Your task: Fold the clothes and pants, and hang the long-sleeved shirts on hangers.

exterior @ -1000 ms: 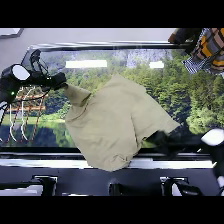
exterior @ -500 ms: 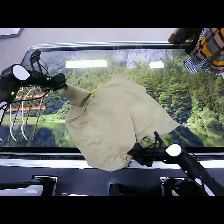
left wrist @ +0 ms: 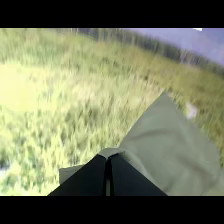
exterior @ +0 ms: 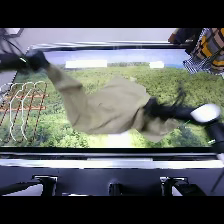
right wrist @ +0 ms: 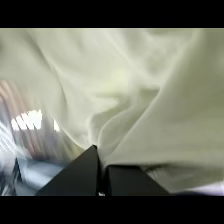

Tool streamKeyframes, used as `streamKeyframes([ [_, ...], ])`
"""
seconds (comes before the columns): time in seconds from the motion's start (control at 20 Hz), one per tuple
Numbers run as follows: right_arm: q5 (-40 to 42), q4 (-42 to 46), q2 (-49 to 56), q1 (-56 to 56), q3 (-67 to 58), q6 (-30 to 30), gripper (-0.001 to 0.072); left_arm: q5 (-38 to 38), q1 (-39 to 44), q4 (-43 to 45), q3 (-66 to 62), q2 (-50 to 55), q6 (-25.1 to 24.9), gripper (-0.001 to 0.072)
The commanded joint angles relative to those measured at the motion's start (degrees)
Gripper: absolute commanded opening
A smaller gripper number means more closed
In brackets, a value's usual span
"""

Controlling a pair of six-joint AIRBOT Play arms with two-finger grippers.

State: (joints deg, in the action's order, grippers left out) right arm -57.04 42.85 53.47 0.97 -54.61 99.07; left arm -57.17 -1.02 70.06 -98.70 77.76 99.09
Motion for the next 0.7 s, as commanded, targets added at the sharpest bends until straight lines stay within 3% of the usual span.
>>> streamKeyframes([
  [0.0,-11.54,5.42,-0.07,-12.17,-26.88,-2.21,0.0042,4.72,-3.37,0.04,-9.51,-7.02,-0.02,0.0024],
  [0.3,-25.70,8.13,-0.17,-19.80,-60.54,-2.67,0.0043,11.02,-9.42,0.09,-12.85,-25.57,-0.02,0.0025],
  [0.5,-30.69,7.28,-5.20,-19.71,-65.02,-2.54,0.0043,8.09,-11.58,1.90,-12.76,-34.84,0.00,0.0025],
  [0.65,-31.19,7.37,-7.89,-19.71,-65.02,2.32,0.0043,5.16,-11.56,6.16,-12.74,-38.01,0.50,0.0024],
])
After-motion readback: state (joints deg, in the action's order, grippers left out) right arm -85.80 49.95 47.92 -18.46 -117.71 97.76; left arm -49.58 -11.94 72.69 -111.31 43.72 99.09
